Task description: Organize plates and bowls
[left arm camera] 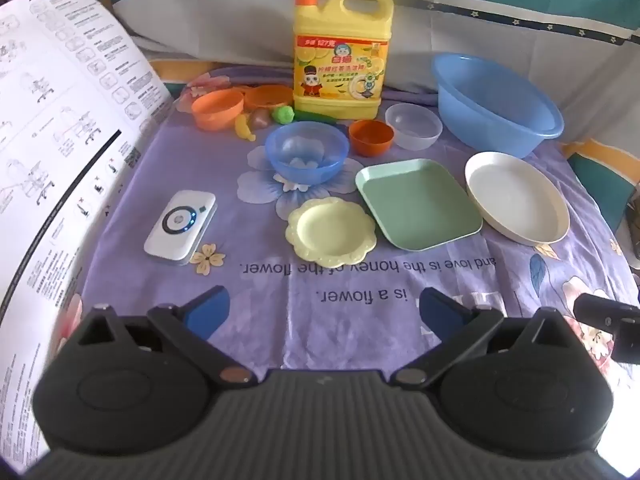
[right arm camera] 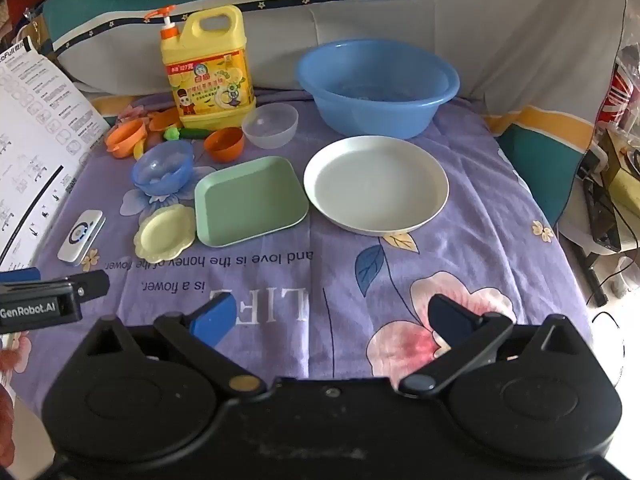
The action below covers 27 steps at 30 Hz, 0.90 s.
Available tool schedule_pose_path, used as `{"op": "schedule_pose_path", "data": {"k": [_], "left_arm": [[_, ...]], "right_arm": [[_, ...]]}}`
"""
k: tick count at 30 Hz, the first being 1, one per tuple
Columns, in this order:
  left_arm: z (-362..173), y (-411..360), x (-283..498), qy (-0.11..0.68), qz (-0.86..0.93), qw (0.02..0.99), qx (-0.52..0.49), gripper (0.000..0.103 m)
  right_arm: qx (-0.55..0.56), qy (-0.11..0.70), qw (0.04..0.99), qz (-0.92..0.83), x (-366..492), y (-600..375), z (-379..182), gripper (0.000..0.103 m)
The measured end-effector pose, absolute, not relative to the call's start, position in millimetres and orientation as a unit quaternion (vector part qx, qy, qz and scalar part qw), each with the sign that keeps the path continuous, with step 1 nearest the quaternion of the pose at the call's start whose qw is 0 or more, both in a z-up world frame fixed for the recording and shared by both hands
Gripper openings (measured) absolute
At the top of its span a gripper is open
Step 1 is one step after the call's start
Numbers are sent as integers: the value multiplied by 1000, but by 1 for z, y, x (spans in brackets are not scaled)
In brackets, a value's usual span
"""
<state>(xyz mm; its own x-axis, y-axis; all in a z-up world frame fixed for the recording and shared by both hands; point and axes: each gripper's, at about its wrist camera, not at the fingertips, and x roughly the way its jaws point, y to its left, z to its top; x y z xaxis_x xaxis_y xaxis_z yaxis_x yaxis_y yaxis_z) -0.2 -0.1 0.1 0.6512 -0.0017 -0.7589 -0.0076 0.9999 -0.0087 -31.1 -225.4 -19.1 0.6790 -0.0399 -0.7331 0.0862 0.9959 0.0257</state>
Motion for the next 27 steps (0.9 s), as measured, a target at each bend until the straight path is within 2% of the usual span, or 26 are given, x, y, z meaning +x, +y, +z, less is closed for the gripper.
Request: {"op": "schedule_pose_path", "data": {"k": [27], "left_arm": [[0,-2,0,427,-14,904,-20,103]], "right_arm": [[29,404,913,-46,-31,-227,-23,103]]}}
